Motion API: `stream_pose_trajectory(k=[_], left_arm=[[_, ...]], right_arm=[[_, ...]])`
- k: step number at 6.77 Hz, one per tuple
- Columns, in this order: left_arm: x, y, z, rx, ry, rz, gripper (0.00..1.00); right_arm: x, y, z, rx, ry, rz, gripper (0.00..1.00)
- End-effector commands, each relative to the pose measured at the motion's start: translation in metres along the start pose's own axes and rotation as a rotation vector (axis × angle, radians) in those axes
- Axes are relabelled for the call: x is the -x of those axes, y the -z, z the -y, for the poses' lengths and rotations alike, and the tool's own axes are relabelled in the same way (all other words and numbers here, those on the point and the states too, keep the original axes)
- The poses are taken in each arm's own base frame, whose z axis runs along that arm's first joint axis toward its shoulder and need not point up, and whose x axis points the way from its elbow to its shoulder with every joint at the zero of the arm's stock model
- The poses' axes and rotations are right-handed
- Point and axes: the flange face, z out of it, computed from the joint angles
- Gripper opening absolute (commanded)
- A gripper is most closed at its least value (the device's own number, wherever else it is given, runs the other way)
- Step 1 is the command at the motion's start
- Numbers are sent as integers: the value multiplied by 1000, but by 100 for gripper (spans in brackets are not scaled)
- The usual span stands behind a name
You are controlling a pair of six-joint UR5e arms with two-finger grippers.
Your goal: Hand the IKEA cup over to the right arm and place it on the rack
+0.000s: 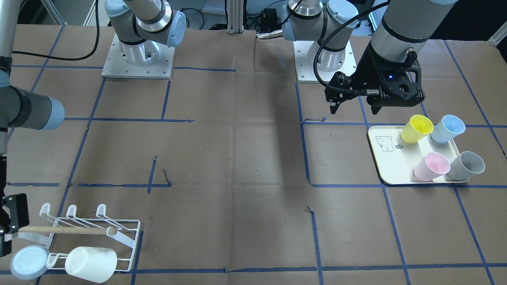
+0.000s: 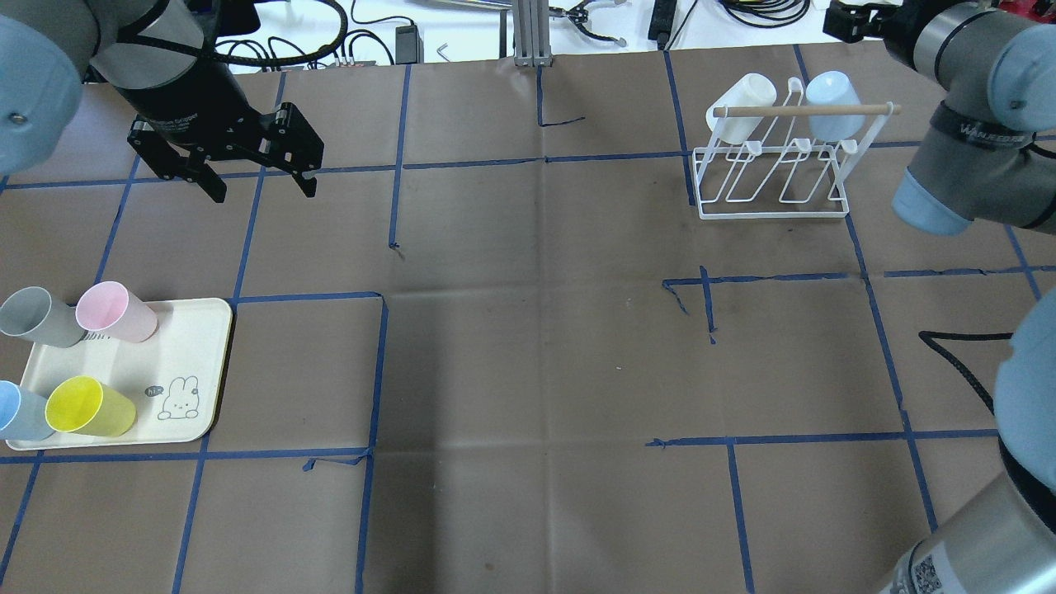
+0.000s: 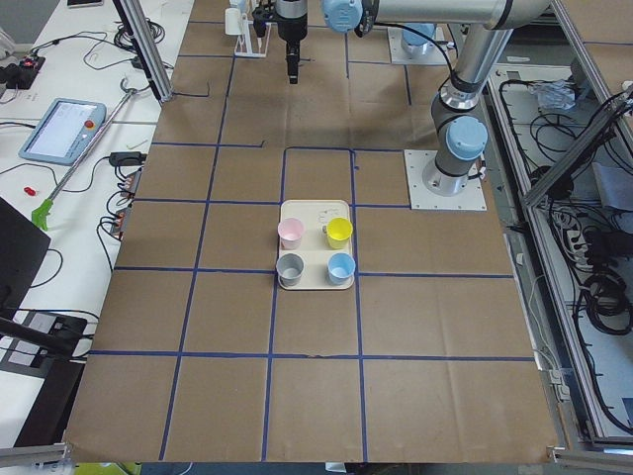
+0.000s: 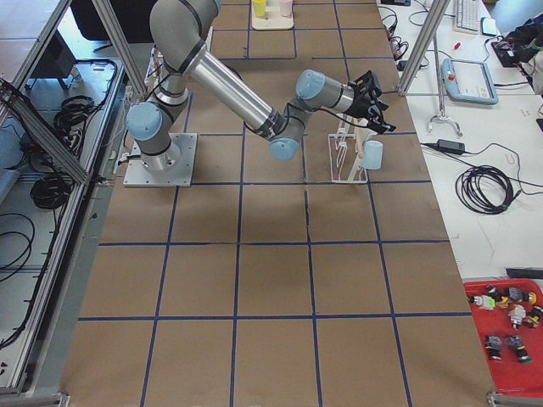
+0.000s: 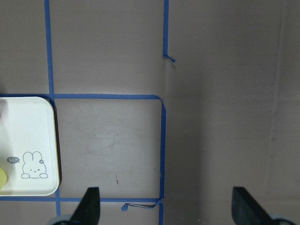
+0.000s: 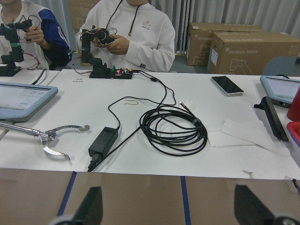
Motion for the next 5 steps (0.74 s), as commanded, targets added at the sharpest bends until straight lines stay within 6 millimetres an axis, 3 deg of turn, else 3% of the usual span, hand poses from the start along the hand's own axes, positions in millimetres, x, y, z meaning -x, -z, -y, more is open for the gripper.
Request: stream_pose_trajectory(k=[1, 3, 5], left_arm=[[0, 0, 1, -1, -6, 0, 100], [0, 0, 1, -1, -17, -1, 100], [0, 0, 1, -1, -31, -1, 100]], right_arm=[[23, 50, 39, 155, -23, -15, 100], [58, 82, 45, 342, -44, 11, 100], [93, 97, 27, 593, -79, 86, 100]])
